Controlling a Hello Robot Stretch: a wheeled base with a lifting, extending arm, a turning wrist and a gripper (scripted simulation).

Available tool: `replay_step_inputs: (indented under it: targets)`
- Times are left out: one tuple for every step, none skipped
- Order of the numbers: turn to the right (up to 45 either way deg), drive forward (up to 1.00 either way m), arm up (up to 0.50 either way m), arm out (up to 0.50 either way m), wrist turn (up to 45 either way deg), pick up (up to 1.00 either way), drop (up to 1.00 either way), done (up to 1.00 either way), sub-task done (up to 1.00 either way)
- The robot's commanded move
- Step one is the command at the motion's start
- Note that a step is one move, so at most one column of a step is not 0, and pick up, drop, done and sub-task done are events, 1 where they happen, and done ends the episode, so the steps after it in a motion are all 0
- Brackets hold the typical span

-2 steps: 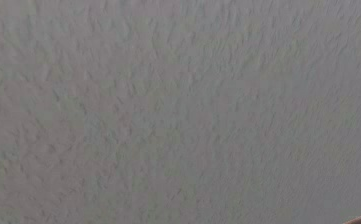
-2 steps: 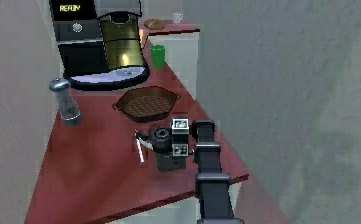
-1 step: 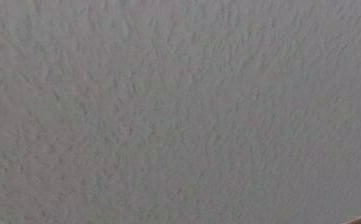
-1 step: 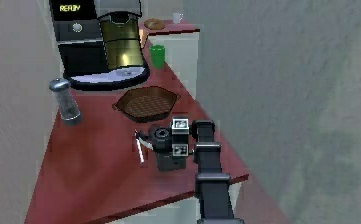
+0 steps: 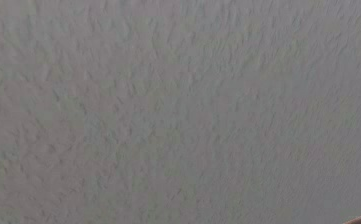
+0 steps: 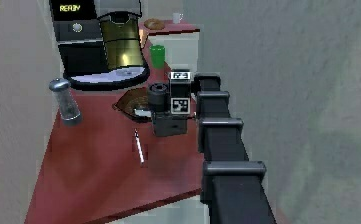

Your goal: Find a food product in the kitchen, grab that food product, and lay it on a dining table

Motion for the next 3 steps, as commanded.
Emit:
replay_step_inputs:
  targets:
    - [0.0,0.0,0.02,0.0,0.0,0.0,0.0,0.0,0.0]
    - [0.0,0.0,0.0,0.0,-45.0,0.0,0.0,0.0,0.0]
    - [0.0,0.0,0.0,0.0,-45.0,0.0,0.0,0.0,0.0]
